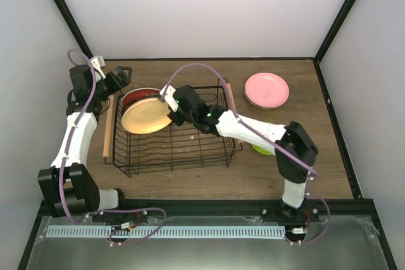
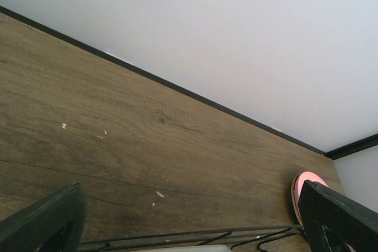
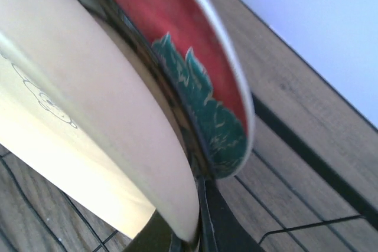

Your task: Unload the plates from the dish rack

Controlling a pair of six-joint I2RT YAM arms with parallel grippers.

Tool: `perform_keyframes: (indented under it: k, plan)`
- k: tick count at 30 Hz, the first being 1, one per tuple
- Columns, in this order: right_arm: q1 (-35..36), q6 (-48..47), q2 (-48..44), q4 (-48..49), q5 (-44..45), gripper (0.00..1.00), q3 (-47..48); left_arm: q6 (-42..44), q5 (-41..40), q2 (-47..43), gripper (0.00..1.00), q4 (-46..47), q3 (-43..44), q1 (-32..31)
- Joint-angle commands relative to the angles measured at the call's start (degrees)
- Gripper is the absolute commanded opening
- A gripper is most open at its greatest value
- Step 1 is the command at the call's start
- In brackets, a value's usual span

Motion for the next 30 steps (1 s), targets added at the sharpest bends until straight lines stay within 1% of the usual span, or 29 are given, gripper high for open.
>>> perform_keyframes:
  k: [1, 6, 9, 11, 13, 17, 20, 22, 23, 25, 30]
  plan:
    - [-0.03, 1.41, -8.57, -1.9, -1.15, 0.01, 4.47, -0.01, 0.7, 0.12, 1.0, 1.24, -0.1, -0.23]
    - [-0.03, 1.03, -14.09, -9.13, -7.05, 0.01, 10.66, -0.1, 0.74, 0.74, 1.0, 1.25, 0.45, -0.22]
    - [-0.6, 0.64, -16.48, -12.3, -6.76, 0.01, 14.98, -0.17, 0.7, 1.23, 1.0, 1.32, 0.75, -0.19]
    - [-2.75, 1.67, -17.01, -13.23, -6.21, 0.01, 18.61, -0.2, 0.7, 1.6, 1.0, 1.3, 1.16, -0.2]
    - [-7.18, 5.42, -16.4, -14.19, -7.06, 0.01, 24.62, -0.36, 0.7, 2.23, 1.0, 1.34, 1.59, -0.18]
    - [-19.2, 15.62, -12.43, -17.19, -8.35, 0.01, 36.05, -0.5, 1.03, 2.83, 1.0, 1.26, 2.64, -0.24]
    - [-28.53, 24.21, -6.42, -24.32, -8.97, 0.01, 45.72, -0.33, 1.14, 2.87, 1.0, 0.85, 3.14, -0.27]
    - [-34.27, 29.31, -3.49, -29.63, -11.35, 0.01, 49.77, 0.1, 1.2, 2.72, 1.0, 0.34, 3.47, -0.27]
    - [-37.04, 31.5, -2.86, -31.84, -13.33, 0.01, 49.91, 0.33, 1.15, 2.59, 1.0, 0.18, 3.58, -0.26]
    - [-42.94, 35.36, -2.81, -34.65, -18.14, 0.01, 47.31, 0.75, 1.05, 2.42, 1.0, -0.2, 3.7, -0.27]
    - [-55.99, 40.12, -5.92, -35.4, -27.55, 0.01, 32.33, 0.56, 1.12, 2.01, 1.0, -0.33, 3.44, -0.29]
